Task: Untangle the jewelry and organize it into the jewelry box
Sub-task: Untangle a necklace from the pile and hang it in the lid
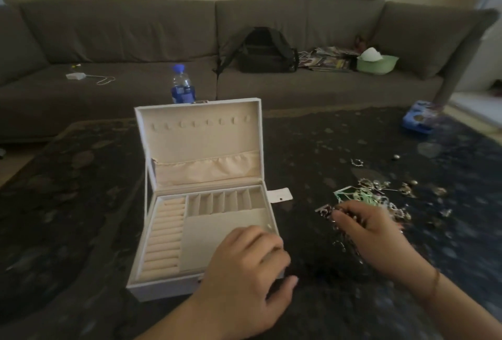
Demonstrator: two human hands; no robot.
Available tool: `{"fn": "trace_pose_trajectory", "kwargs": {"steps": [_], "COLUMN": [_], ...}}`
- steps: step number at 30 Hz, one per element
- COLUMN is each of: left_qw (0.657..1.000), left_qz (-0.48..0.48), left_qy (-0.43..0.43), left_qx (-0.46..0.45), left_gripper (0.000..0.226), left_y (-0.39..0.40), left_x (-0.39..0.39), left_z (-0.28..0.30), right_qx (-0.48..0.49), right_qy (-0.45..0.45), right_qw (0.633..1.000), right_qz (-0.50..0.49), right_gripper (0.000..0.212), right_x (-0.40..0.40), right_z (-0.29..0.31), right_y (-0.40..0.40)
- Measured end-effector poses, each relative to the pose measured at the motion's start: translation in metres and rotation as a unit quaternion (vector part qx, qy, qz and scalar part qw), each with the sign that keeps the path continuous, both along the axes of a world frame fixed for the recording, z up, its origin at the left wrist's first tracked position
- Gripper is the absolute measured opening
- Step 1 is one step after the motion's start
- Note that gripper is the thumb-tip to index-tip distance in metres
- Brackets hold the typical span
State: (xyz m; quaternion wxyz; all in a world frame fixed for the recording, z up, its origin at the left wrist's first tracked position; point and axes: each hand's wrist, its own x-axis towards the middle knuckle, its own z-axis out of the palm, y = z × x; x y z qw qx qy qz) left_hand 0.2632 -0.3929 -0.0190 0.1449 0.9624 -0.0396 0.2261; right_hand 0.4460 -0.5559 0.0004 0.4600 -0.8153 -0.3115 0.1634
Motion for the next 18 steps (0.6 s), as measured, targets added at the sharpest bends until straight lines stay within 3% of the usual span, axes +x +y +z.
{"fn": "trace_pose_trajectory", "kwargs": {"steps": [4,7,9,11,13,18], "left_qw": [0.984,0.983,0.977,0.966,0.957,0.967], "left_qz": [0.152,0.127,0.109,0.107,0.11,0.1], "left_qy": [0.096,0.134,0.179,0.225,0.259,0.235], "left_qx": [-0.005,-0.022,-0.031,-0.062,-0.073,-0.023], "left_gripper": [0.049,0.045,0.053,0.044,0.02,0.003], "left_y": [-0.004,0.008,0.017,0.023,0.024,0.015], "left_x": [0.016,0.017,0.018,0.022,0.028,0.035], "left_z": [0.004,0.009,0.018,0.026,0.029,0.031], "right_qx": [-0.047,-0.031,-0.033,-0.044,-0.06,-0.113], "right_qy": [0.009,0.029,0.027,0.019,0.008,-0.005], "right_qw": [0.999,0.999,0.999,0.999,0.998,0.992], "right_qz": [-0.003,-0.017,-0.013,-0.003,0.009,0.052], "right_gripper": [0.024,0.027,0.026,0.023,0.017,0.011], "right_x": [0.007,0.007,0.004,0.001,0.001,0.003], "right_z": [-0.016,-0.023,-0.026,-0.028,-0.03,-0.034], "right_y": [-0.019,-0.019,-0.015,-0.01,-0.005,-0.004]}}
